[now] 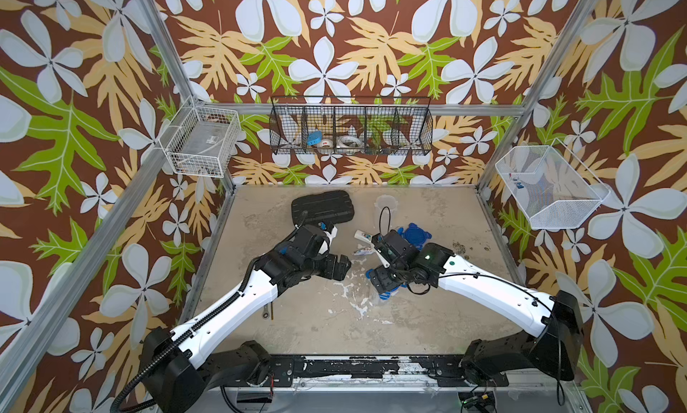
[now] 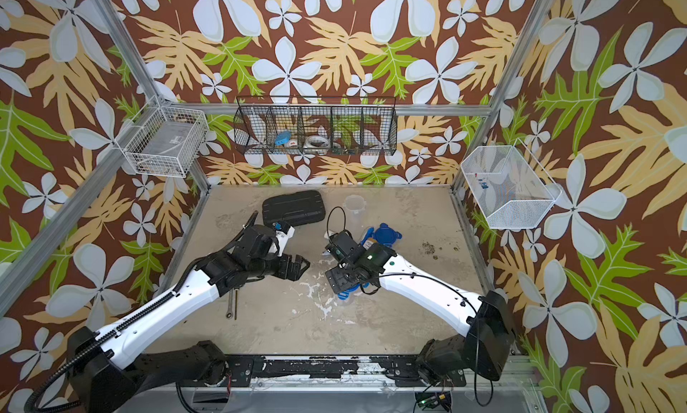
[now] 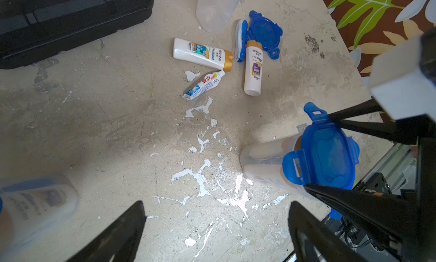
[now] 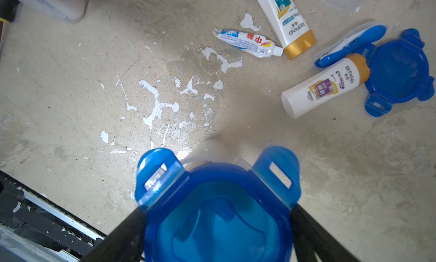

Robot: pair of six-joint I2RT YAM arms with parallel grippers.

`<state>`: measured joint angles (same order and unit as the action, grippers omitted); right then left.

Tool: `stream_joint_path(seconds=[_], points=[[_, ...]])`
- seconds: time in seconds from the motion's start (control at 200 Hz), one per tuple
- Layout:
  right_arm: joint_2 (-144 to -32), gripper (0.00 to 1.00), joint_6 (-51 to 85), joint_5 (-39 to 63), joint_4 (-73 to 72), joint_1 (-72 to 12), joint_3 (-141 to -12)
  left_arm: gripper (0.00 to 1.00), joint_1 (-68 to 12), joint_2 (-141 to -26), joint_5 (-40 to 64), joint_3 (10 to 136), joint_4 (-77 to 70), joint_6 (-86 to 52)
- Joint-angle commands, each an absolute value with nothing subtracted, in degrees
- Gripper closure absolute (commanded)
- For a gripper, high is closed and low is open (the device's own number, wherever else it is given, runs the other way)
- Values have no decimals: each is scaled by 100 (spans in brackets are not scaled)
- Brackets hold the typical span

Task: Pack away toiletry kits
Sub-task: Close the lid on the container.

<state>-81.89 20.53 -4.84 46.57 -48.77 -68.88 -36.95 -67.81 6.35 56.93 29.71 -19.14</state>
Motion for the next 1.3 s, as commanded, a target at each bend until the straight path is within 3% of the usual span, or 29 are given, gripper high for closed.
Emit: stream_joint_path(seconds=[0.0, 0.581, 0.946, 1.296], points=[[-8165, 30, 1850, -328, 4545, -4889, -6856, 5, -3679, -6794, 655, 5679, 3014, -1867], [-8211, 27, 1617, -150, 4607, -4887, -6702, 5, -3686, -6846, 642, 5679, 3011, -1881], [-8184, 0, 1706, -205, 4614, -4887, -6889, 5, -3691, -6897, 663, 5745, 3022, -1881], [-8124, 0, 1722, -328, 4796, -4888, -7048, 4, -3691, -6955, 624, 5900, 3139, -1849]])
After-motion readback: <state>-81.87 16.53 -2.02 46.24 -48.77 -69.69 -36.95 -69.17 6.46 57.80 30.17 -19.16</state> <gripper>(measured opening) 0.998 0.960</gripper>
